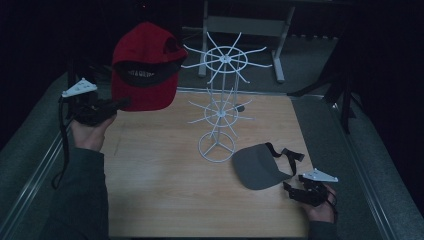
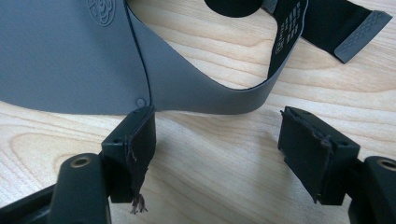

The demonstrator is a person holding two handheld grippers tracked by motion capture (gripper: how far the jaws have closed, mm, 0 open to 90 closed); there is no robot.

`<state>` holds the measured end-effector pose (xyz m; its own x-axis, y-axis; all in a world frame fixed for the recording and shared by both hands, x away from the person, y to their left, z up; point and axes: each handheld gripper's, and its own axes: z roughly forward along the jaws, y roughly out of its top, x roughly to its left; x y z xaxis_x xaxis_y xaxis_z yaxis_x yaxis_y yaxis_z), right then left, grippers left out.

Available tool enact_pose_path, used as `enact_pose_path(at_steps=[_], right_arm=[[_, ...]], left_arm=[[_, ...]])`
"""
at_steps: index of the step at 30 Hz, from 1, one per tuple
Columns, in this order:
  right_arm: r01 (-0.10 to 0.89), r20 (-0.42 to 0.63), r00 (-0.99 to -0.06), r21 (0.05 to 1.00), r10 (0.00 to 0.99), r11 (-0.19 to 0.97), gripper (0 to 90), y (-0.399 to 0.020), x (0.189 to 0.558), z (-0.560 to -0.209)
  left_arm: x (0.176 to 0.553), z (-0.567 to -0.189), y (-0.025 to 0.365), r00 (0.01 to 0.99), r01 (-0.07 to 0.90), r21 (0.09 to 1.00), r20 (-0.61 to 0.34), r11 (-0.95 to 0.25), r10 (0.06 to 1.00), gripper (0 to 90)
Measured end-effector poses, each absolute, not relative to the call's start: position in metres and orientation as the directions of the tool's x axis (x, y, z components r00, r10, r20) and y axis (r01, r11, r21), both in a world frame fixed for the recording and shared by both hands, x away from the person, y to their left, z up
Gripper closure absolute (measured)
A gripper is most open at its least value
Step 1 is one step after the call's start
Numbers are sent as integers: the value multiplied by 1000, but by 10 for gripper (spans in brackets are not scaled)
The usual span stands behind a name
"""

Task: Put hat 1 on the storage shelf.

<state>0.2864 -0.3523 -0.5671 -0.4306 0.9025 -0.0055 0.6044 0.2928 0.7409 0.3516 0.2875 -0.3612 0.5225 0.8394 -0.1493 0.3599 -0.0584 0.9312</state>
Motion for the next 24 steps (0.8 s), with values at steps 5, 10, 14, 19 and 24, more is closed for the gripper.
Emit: enact_pose_path(at_steps=[5, 10, 14, 19, 24], right_arm=[[604, -6, -431, 741, 902, 293, 274, -352, 286, -567], [604, -6, -431, 741, 902, 293, 272, -352, 286, -567], [604, -5, -431, 741, 902, 293, 272, -352, 286, -567], [604, -5, -431, 741, 902, 293, 272, -352, 286, -567], [604, -5, -431, 741, 902, 293, 272, -352, 286, -567]], left_arm=[[348, -354, 283, 532, 340, 939, -147, -51, 834, 860], [346, -347, 280, 540, 319, 947, -147, -41, 829, 859], [345, -344, 280, 544, 314, 949, -156, -28, 824, 860], [341, -340, 278, 555, 299, 954, -162, -13, 816, 860], [337, -335, 276, 567, 282, 959, -158, -10, 809, 859]])
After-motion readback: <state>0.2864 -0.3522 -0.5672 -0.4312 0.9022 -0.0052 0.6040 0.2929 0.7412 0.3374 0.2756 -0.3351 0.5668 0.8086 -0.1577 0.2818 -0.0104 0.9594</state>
